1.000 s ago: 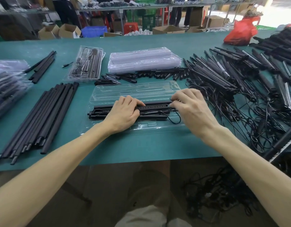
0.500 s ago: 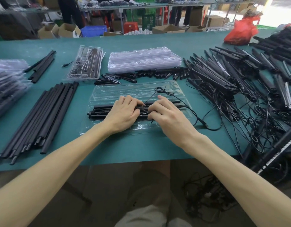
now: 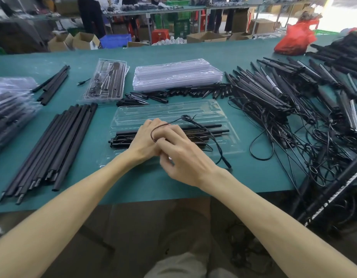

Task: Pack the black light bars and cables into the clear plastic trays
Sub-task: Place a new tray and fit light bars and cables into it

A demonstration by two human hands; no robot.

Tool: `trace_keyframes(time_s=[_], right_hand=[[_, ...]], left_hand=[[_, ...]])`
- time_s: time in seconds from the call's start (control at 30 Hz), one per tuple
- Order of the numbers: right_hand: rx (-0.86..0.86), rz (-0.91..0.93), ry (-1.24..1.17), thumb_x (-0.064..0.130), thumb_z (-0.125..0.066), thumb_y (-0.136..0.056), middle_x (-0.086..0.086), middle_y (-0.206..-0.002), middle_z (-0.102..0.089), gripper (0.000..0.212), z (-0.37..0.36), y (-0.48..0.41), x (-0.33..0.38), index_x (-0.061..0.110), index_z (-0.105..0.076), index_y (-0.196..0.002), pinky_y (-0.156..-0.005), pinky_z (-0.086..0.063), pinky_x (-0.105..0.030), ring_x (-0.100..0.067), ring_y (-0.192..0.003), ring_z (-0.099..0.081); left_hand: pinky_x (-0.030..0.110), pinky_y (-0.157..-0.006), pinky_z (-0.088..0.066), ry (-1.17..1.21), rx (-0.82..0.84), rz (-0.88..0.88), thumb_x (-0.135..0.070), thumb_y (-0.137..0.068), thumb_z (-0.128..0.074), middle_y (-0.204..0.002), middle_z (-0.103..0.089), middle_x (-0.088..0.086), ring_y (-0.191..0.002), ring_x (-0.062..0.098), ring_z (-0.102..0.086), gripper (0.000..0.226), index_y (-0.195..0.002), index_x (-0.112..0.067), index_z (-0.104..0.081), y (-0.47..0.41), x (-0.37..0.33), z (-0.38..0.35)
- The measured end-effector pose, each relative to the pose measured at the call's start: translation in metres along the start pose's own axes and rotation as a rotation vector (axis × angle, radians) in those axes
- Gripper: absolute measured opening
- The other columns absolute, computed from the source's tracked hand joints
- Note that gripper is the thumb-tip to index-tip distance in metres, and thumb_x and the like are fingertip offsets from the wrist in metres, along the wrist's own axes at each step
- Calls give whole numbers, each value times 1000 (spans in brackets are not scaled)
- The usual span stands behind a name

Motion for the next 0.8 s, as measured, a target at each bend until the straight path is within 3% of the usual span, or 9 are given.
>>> trace_keyframes(time_s=[0.07, 0.13, 0.23, 0.3, 0.37, 0.43, 0.53, 0.6, 0.8], right_hand=[[-9, -56, -92, -5, -53, -86, -18, -114, -54, 7, -3, 0, -1, -5, -58, -91, -90, -46, -44, -34, -111, -50], [-50, -109, -178, -8, -55, -85, -16, -111, -52, 11, -3, 2, -2, -6, -55, -96, -92, -44, -42, -32, -107, -51], [-65, -161, -258, -5, -57, -90, -13, -114, -50, 18, -1, 4, -3, -6, -54, -107, -96, -44, -40, -27, -108, -52], [-60, -162, -286, -1, -54, -95, -12, -119, -51, 20, 3, 5, -2, -5, -54, -114, -100, -44, -38, -24, -113, -53], [-73, -168, -307, 1, -47, -100, -10, -124, -52, 24, 12, 5, 1, -3, -54, -122, -104, -44, -35, -20, -118, -53], [-128, -174, -293, -1, -45, -101, -9, -125, -54, 26, 24, 4, 1, -2, -55, -125, -102, -46, -34, -17, -117, -55], [-253, -219, -235, 1, -50, -101, -9, -117, -58, 22, 46, 5, -6, -2, -59, -120, -94, -51, -35, -17, -107, -60], [-313, -326, -134, 10, -54, -101, -4, -112, -58, 18, 59, 9, -17, 3, -61, -117, -87, -53, -34, -12, -98, -59], [79, -796, -55, 52, -56, -97, 9, -86, -66, 34, 66, 36, -59, 20, -65, -96, -78, -55, -40, -10, -83, -62]], left_hand=[[49, -97, -40, 35, -7, 6, -40, -84, -40, -106, -56, -1, -104, 27, -44, 48, -118, -19, -67, 1, 2, 1], [50, -93, -42, 49, -12, -21, -43, -80, -37, -102, -55, 0, -99, 28, -44, 51, -110, -15, -66, 3, -2, 4], [52, -87, -43, 132, -43, 0, -25, -78, -41, -90, -49, -3, -92, 28, -42, 13, -84, -33, -50, 6, -8, 6], [49, -86, -43, 173, -61, 3, -16, -78, -43, -84, -45, -8, -91, 28, -42, 20, -82, -36, -44, 6, -8, 6], [52, -90, -44, 189, -91, 41, -7, -87, -49, -82, -45, -12, -93, 27, -44, 19, -83, -26, -47, 3, -1, 2], [51, -93, -43, 184, -106, 96, -13, -95, -49, -84, -48, -14, -96, 24, -46, 15, -83, -22, -51, -2, 6, -2], [41, -96, -41, 141, -127, 59, -31, -103, -42, -89, -57, -11, -96, 18, -45, 31, -78, -45, -55, -7, 6, -6], [35, -96, -39, 142, -129, 51, -38, -105, -41, -93, -59, -16, -98, 13, -45, 30, -89, -51, -64, -9, 11, -8], [41, -101, -40, 119, -130, 29, -45, -104, -39, -100, -63, -14, -105, 15, -49, 34, -107, -39, -72, -12, 16, -10]])
Point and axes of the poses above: each hand's wrist, its own y-axis away from the middle knuckle, its own z-axis out of the back of the hand, x = y × z, the point moved 3 cm from there along -y, towards the middle knuckle
